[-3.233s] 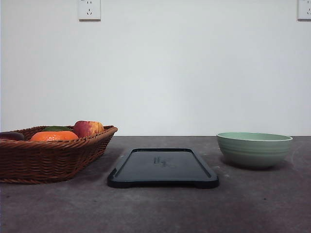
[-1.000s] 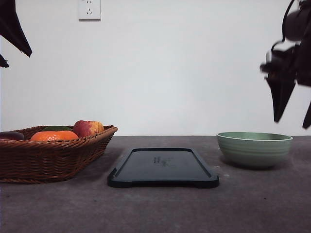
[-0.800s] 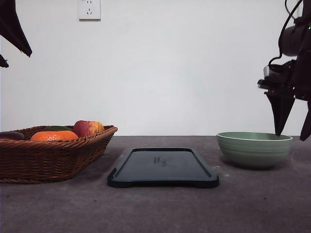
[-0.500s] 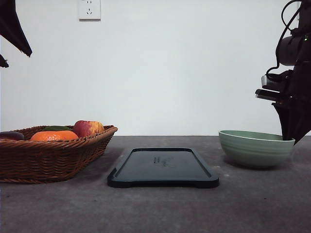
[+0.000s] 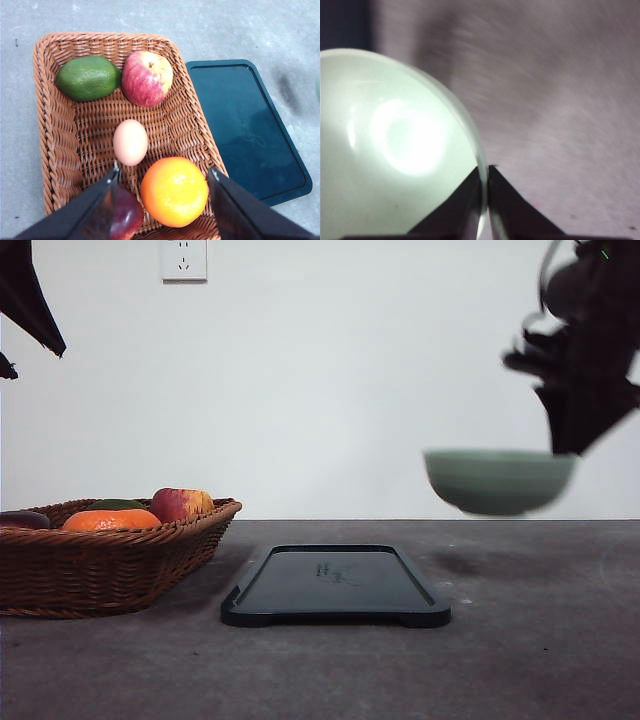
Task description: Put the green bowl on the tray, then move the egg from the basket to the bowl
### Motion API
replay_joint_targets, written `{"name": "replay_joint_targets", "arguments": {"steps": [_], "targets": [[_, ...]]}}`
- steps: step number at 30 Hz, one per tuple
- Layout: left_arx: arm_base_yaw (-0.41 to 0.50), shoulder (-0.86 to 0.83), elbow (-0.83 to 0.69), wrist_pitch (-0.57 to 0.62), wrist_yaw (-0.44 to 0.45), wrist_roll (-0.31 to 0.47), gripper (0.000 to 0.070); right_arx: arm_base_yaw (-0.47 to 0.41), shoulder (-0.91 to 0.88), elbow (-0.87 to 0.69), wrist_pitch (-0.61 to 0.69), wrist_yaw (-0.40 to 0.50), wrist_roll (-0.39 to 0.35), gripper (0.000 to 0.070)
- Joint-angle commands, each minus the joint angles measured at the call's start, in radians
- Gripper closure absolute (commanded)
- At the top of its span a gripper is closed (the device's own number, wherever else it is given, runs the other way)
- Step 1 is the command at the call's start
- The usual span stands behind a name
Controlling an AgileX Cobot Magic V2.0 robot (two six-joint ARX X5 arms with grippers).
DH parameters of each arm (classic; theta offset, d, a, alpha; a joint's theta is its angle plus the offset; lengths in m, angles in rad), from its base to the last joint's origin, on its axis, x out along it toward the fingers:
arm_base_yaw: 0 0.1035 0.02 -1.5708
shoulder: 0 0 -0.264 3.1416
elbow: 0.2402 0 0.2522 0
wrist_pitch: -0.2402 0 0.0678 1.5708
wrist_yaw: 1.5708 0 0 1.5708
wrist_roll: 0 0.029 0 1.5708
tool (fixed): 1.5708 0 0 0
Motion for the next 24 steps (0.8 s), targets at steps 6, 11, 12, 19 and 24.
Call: {"name": "replay_joint_targets", "arguments": {"steps": [6,11,12,19,24], "targets": [[-0.002,0.007,0.024,0.012,0.003,0.006,0.0349,0.153,0.018,0.112,0.054,-0.005,0.002,0.0696],[-0.002,0.007,0.024,0.013,0.003,0.006,0.0349,0.245,0.03,0.116,0.139,0.003,0.035,0.0696],[-0.002,0.008,0.024,0.013,0.003,0.006,0.0349,0.258,0.036,0.116,0.152,0.005,0.043,0.0696],[-0.002,0.008,0.024,0.011,0.003,0.006,0.035,0.306,0.121,0.117,0.201,0.031,0.062,0.0696],[-0.002,0.008,0.024,0.012,0.003,0.006,0.035,0.313,0.195,0.117,0.207,0.043,0.065,0.0696]]}}
